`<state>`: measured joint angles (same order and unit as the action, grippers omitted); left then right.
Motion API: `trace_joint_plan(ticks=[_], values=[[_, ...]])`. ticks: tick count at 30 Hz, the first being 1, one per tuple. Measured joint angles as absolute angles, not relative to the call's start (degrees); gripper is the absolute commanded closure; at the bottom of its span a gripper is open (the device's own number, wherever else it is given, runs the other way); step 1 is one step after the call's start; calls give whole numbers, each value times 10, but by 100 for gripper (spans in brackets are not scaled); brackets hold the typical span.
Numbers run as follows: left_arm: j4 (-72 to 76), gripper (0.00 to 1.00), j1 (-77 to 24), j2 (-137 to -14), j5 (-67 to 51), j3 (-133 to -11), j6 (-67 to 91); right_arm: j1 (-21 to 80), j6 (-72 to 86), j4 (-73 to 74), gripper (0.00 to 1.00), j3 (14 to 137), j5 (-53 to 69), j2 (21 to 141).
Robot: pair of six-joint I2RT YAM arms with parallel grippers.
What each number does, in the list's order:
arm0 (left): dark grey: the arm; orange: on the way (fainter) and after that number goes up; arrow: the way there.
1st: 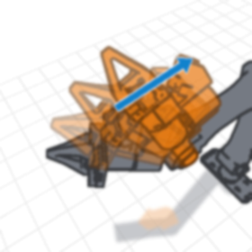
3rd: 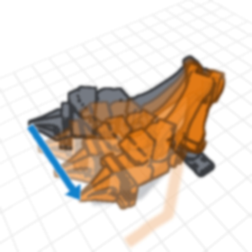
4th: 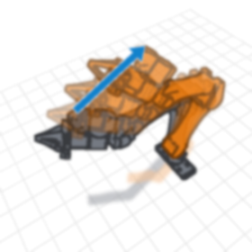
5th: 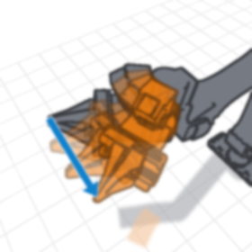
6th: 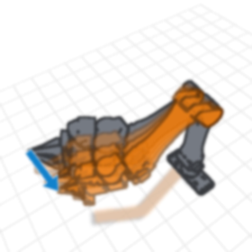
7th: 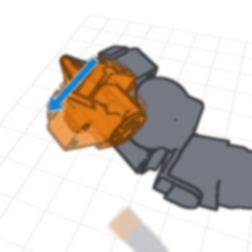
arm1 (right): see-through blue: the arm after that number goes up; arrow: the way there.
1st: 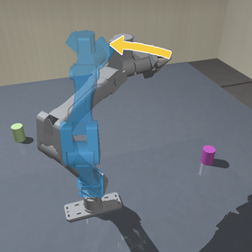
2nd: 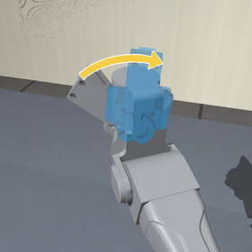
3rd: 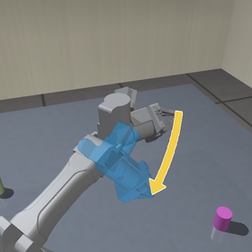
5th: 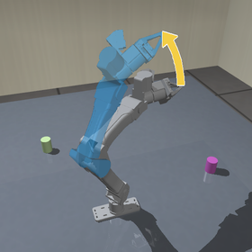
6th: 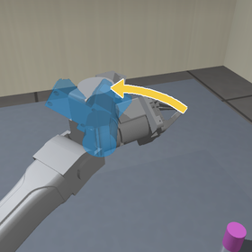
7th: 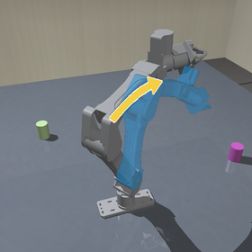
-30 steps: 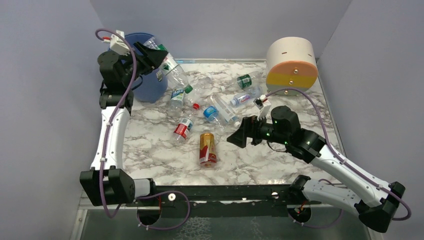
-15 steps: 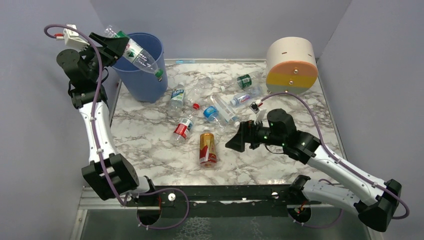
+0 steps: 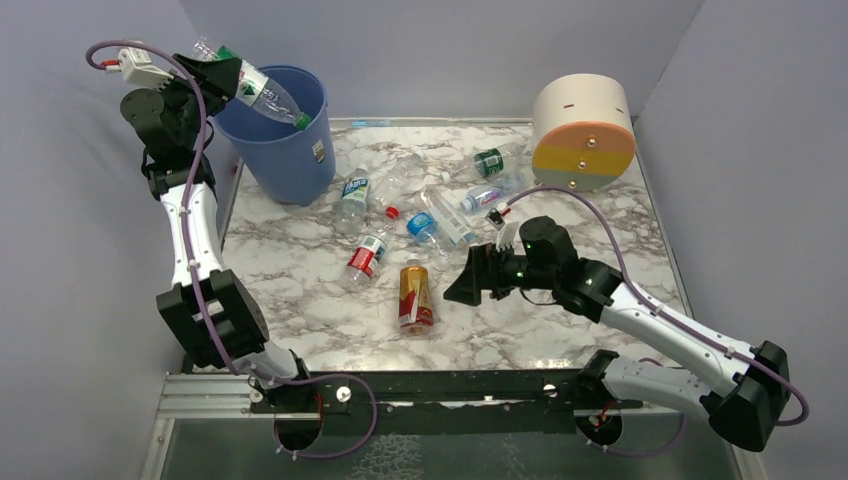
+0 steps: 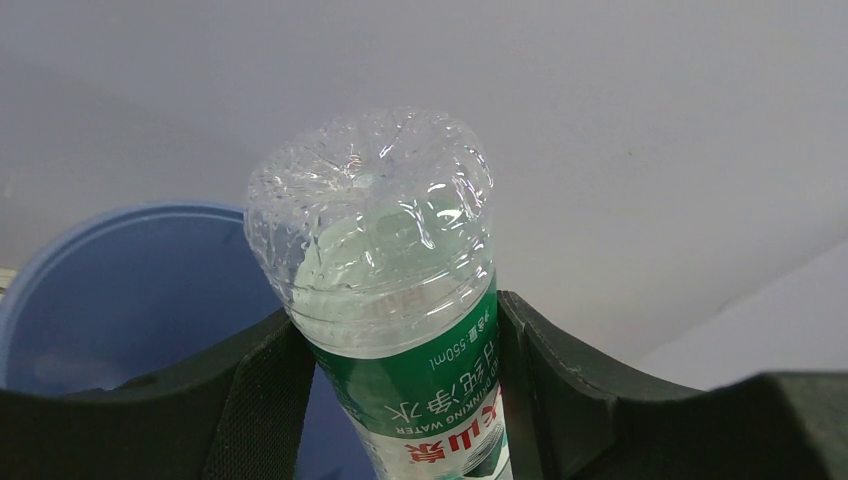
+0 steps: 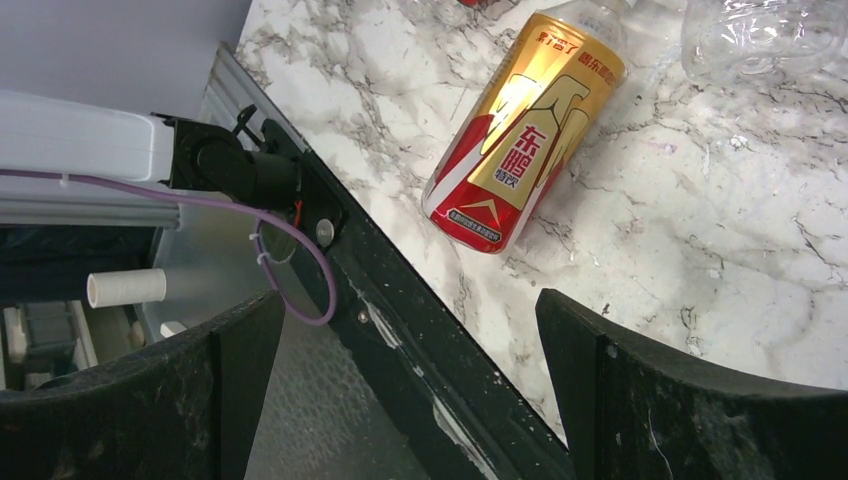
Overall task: Put the plastic bottles in the bin
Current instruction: Place the plastic bottle in the trash bin, then pick up the plastic bottle at the center of the board.
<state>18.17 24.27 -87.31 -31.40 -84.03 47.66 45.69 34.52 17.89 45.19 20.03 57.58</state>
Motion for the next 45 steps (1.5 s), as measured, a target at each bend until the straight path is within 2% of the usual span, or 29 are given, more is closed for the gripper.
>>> trace_joint_plan(ticks=[20, 22, 25, 28, 45], values=[[240, 44, 243, -934, -206, -845, 383, 457, 351, 147, 1, 413, 220, 585], [240, 39, 243, -935, -203, -844, 382, 457, 351, 146, 1, 413, 220, 586], [244, 21, 243, -935, -202, -840, 381, 457, 351, 145, 1, 413, 221, 586], [243, 11, 243, -937, -202, -835, 382, 457, 351, 145, 0, 413, 222, 586], [185, 3, 243, -941, -220, -848, 398, 457, 351, 139, 1, 412, 224, 586]])
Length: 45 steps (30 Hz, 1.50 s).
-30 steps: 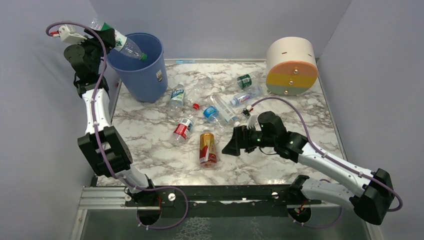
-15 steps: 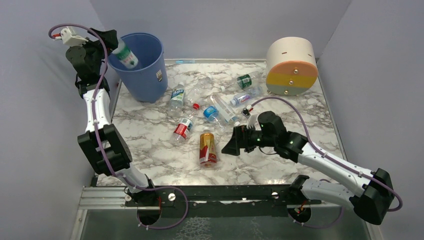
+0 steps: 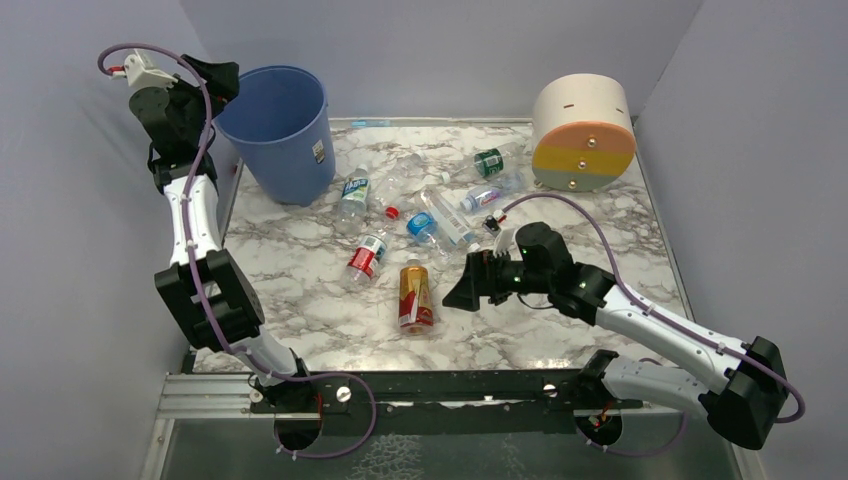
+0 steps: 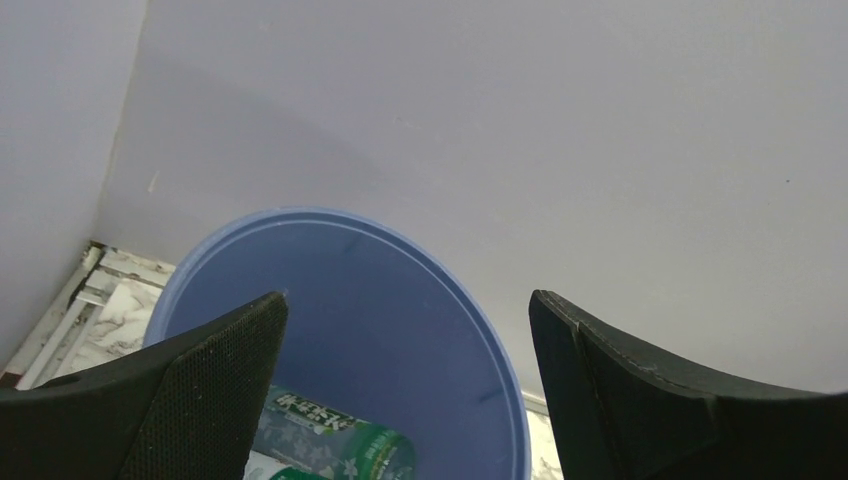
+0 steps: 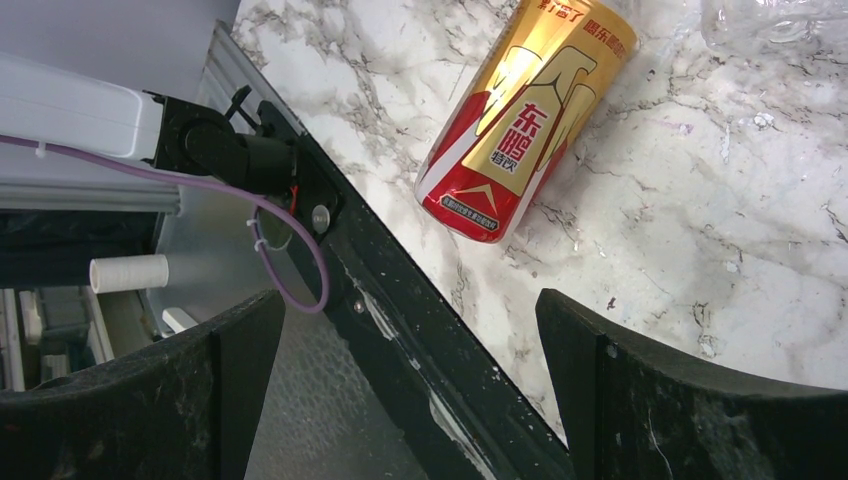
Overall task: Put the plastic bottles in the bin
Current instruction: Pick up the plastic bottle at the center of the board.
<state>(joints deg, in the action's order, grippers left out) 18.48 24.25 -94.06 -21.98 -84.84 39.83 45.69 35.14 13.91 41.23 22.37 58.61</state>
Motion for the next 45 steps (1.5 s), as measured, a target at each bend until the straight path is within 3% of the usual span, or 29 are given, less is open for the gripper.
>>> trace_joint_plan(ticks=[9, 20, 28, 34, 45], values=[[114, 1, 243, -897, -266, -855, 415, 457, 351, 133, 1, 412, 224, 589], [88, 1, 226, -703, -375, -644, 453, 457, 349, 128, 1, 413, 224, 605], [40, 1, 50, -637, -377, -445, 441, 457, 342, 139, 1, 447, 217, 639], [14, 1, -60, -575, -361, -345, 433, 456, 316, 204, 1, 542, 124, 652], [-19, 1, -103, -509, -336, -329, 421, 358, 286, 239, 1, 642, 59, 767]])
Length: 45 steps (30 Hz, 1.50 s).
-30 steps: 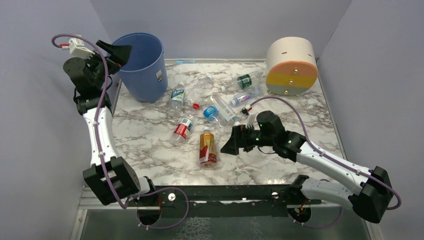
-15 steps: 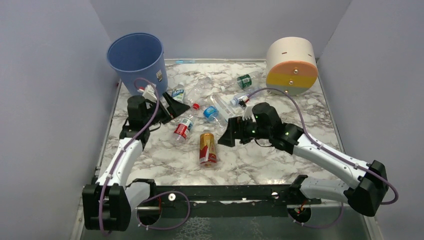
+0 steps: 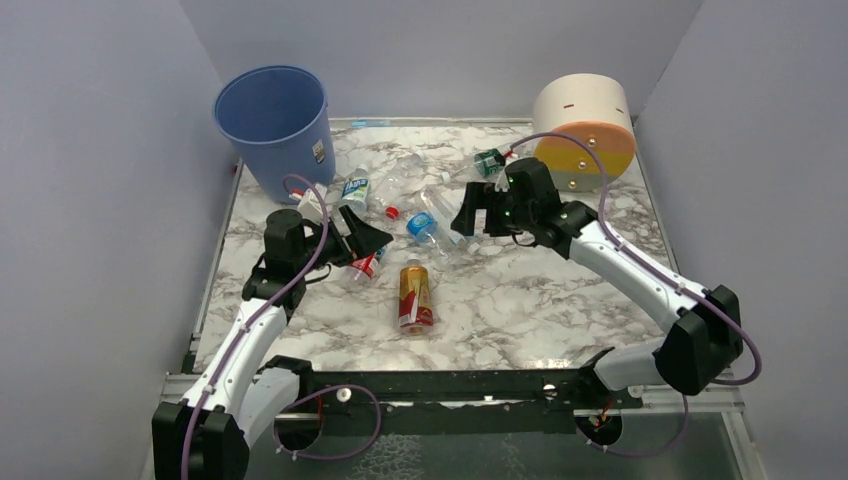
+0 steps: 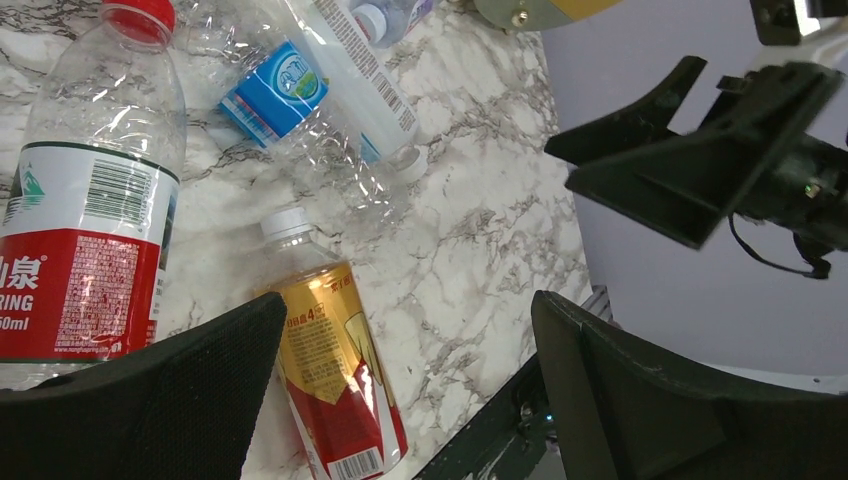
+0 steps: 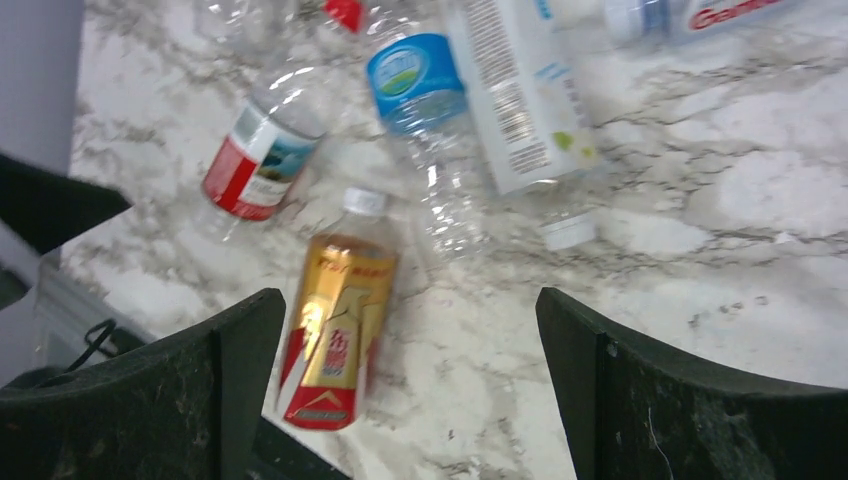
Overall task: Put the plastic bottles in the bin
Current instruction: Pick up the plastic bottle at the center of the board.
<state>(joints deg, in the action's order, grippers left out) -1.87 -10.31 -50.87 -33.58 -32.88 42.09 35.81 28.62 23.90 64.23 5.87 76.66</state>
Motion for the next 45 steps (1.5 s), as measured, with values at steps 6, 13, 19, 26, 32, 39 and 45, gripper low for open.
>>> trace_joint_plan(ticks=[6, 13, 19, 26, 32, 39, 45], values=[[-29, 1, -107, -500, -333, -329, 421, 307, 262, 232, 0, 656, 44, 828], [-31, 1, -107, -484, -333, -329, 419, 307, 218, 184, 14, 661, 40, 881], [-31, 1, -107, -479, -333, -329, 420, 307, 184, 137, 19, 660, 40, 930], [-32, 1, -109, -489, -330, -333, 419, 307, 152, 92, 14, 663, 40, 995], [-31, 1, -109, -496, -329, -341, 419, 307, 136, 86, 11, 674, 41, 1040], [-30, 1, -109, -506, -329, -343, 420, 307, 132, 75, 10, 674, 51, 1056], [-27, 1, -109, -510, -329, -343, 420, 313, 130, 70, 12, 674, 56, 1073]])
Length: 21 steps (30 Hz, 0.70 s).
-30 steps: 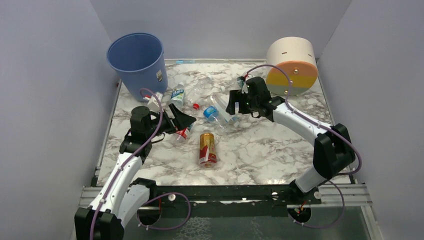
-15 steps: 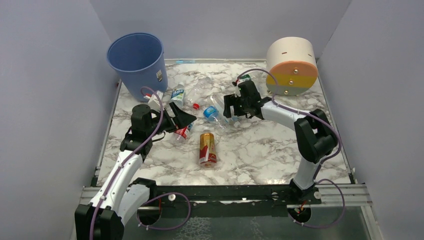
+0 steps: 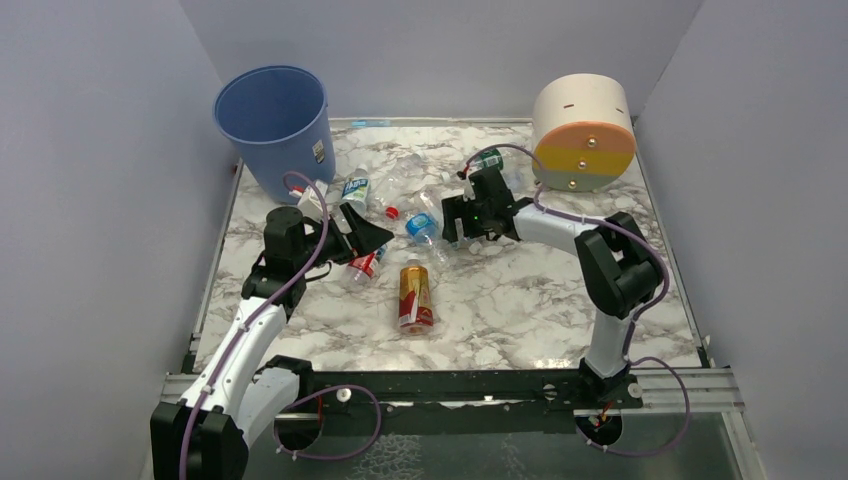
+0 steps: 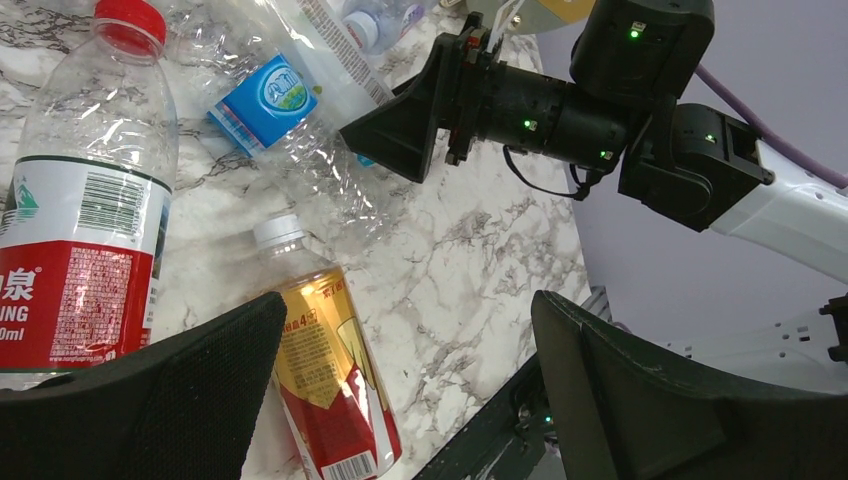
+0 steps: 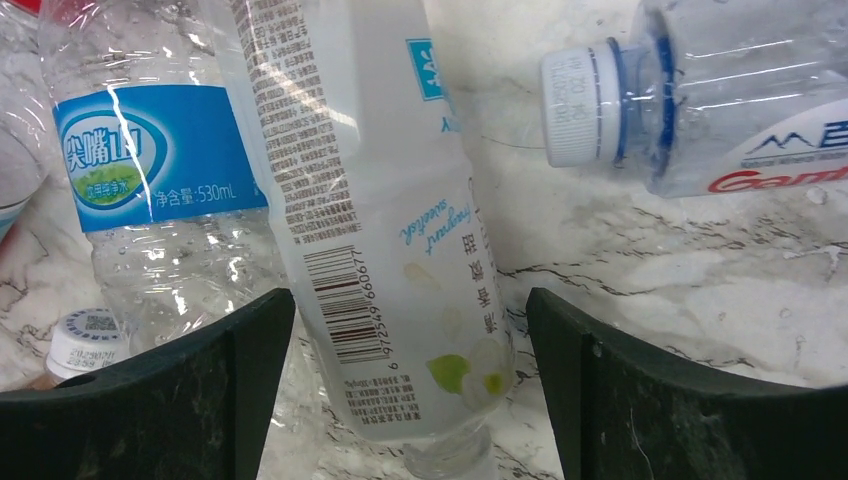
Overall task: Put the plastic bottles in the bin
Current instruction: Pick up the plastic bottle at the center of the board.
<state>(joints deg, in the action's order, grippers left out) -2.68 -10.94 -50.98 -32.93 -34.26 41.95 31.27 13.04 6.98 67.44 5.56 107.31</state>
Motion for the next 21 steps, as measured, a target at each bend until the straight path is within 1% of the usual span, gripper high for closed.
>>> trace_joint_plan(ticks=[12, 16, 21], values=[[-22, 1, -110, -511, -329, -343, 420, 331, 121, 70, 33, 684, 55, 1087], [-22, 1, -112, -511, -329, -343, 421, 331, 119, 72, 36, 682, 54, 1073], [-20, 1, -113, -514, -329, -343, 421, 331, 119, 75, 38, 670, 53, 1024]])
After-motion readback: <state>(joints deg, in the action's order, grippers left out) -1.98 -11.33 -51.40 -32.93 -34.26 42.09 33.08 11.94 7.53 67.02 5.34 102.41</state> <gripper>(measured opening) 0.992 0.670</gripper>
